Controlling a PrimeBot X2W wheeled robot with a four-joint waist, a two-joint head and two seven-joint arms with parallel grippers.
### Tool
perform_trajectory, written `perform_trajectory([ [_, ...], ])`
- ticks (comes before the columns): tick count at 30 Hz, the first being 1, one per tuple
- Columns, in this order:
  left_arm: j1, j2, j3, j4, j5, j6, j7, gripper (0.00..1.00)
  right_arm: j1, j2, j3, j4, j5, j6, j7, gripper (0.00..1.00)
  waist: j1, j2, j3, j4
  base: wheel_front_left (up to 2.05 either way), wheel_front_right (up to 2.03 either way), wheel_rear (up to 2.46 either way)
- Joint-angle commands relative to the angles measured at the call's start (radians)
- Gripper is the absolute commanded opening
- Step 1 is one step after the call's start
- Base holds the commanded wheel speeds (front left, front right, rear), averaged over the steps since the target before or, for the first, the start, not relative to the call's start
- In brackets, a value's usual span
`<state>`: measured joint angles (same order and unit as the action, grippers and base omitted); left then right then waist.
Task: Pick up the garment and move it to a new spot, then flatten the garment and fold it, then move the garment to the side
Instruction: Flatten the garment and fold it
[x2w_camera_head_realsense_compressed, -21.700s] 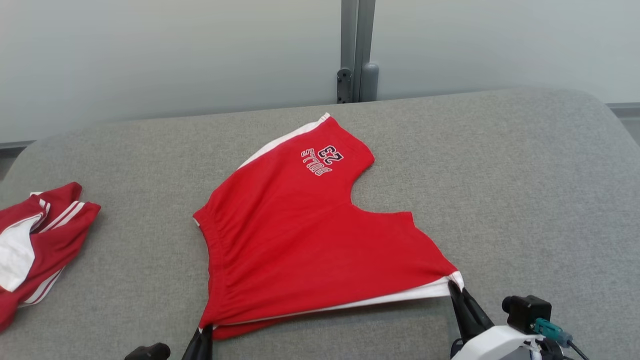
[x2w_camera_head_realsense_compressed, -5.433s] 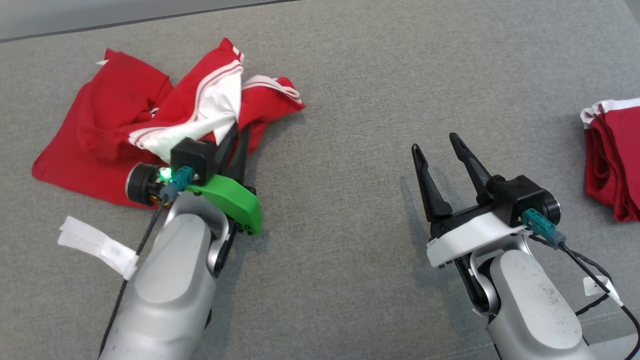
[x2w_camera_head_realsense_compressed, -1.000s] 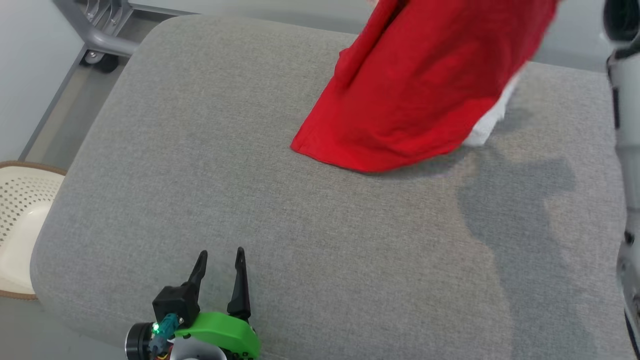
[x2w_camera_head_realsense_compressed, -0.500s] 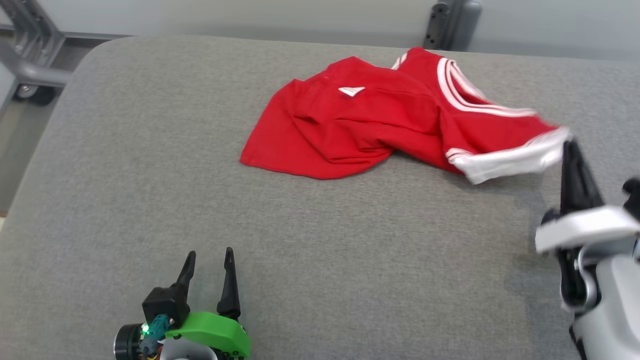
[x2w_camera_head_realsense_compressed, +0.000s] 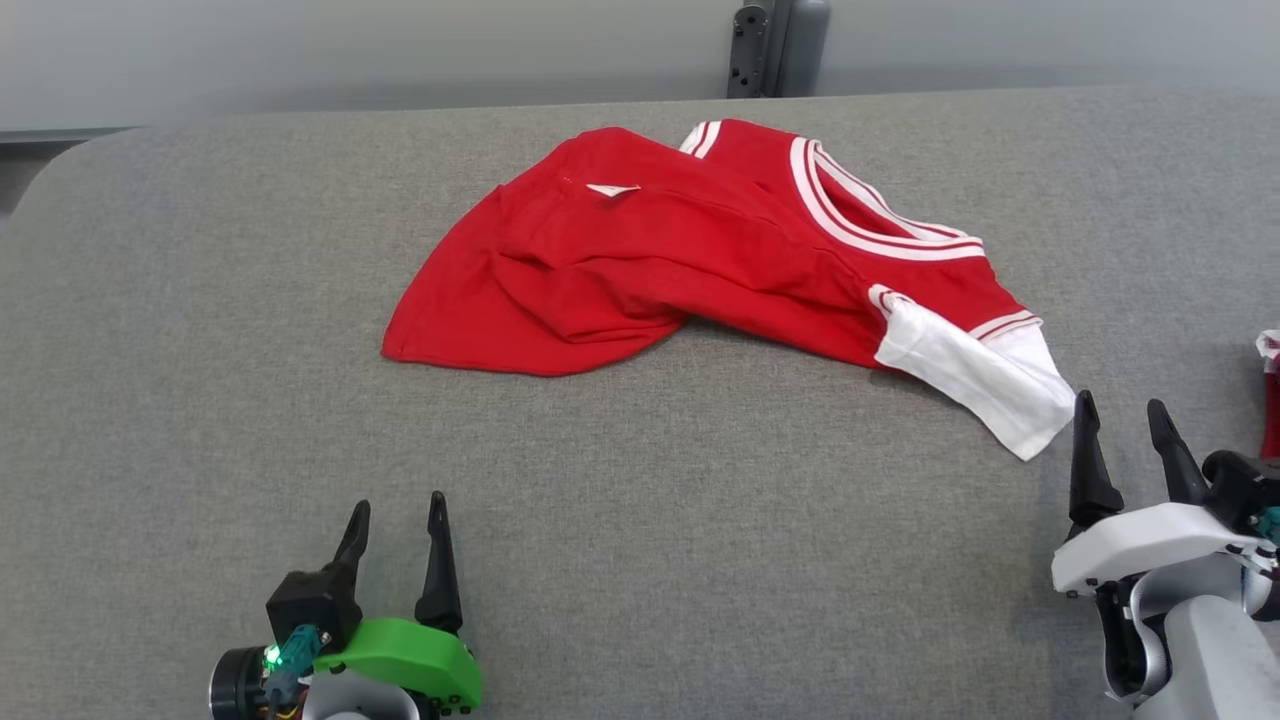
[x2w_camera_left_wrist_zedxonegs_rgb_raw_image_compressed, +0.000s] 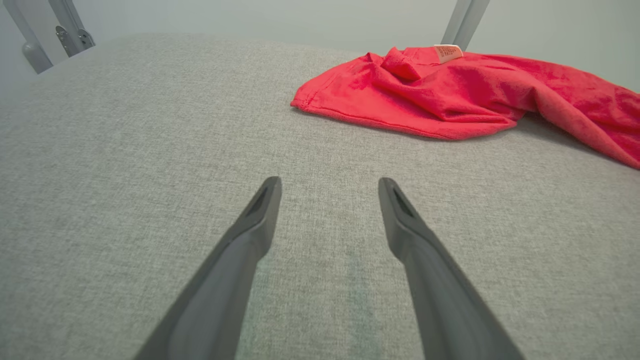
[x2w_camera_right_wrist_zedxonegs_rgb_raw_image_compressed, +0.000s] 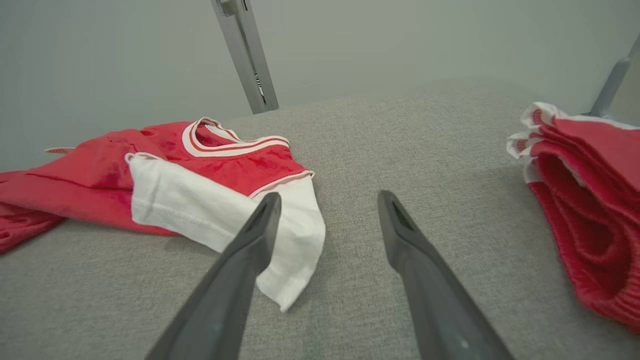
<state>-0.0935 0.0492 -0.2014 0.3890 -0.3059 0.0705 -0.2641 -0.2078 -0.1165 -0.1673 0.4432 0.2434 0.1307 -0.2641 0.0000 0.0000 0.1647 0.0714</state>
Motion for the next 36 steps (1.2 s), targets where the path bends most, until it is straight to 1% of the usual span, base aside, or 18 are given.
perform_trajectory([
  [1,-0.019,0.003,0.003,0.001,0.004,0.004,0.0,1.0,0.001,0.008,0.005,-0.014,-0.012,0.0,0.0,1.0,0.0,0.0,0.003,-0.019,0.0,0.0,0.0],
  [5,-0.065,0.003,0.004,0.003,0.012,-0.002,0.0,1.0,-0.012,0.031,0.028,-0.052,-0.025,0.0,0.0,1.0,0.0,0.0,0.024,-0.04,0.0,0.0,0.0],
  [9,-0.172,0.003,0.003,0.035,0.043,-0.016,0.0,1.0,-0.035,0.046,0.062,-0.084,-0.019,0.0,0.0,1.0,0.0,0.0,0.068,-0.066,0.0,0.0,0.0],
  [11,-0.294,0.003,0.009,0.093,0.067,-0.025,0.0,1.0,-0.056,0.053,0.092,-0.102,-0.013,0.0,0.0,1.0,0.0,0.0,0.108,-0.09,0.0,0.0,0.0],
  [16,-0.489,0.011,0.021,0.224,0.111,-0.048,0.0,1.0,-0.091,0.058,0.128,-0.12,-0.002,0.0,0.0,1.0,0.0,0.0,0.161,-0.129,0.0,0.0,0.0],
  [23,-0.758,0.017,-0.014,0.513,0.133,-0.101,0.036,1.0,-0.123,0.062,0.162,-0.123,0.012,0.0,0.0,1.0,0.0,0.0,0.206,-0.173,0.0,0.0,0.0],
  [26,-0.834,0.015,-0.047,0.595,0.154,-0.123,0.051,1.0,-0.131,0.063,0.169,-0.124,0.012,0.0,0.0,1.0,0.0,0.0,0.217,-0.185,0.0,0.0,0.0],
  [30,-0.912,0.014,-0.076,0.69,0.164,-0.134,0.064,1.0,-0.142,0.064,0.18,-0.124,0.02,0.0,0.0,1.0,0.0,0.0,0.231,-0.204,0.0,0.0,0.0],
  [32,-0.933,0.012,-0.077,0.728,0.156,-0.136,0.063,1.0,-0.149,0.064,0.184,-0.124,0.023,0.0,0.0,1.0,0.0,0.0,0.237,-0.212,0.0,0.0,0.0],
  [36,-0.972,0.024,-0.07,0.797,0.142,-0.121,0.068,1.0,-0.16,0.065,0.2,-0.127,0.032,0.0,0.0,1.0,0.0,0.0,0.252,-0.227,0.0,0.0,0.0],
])
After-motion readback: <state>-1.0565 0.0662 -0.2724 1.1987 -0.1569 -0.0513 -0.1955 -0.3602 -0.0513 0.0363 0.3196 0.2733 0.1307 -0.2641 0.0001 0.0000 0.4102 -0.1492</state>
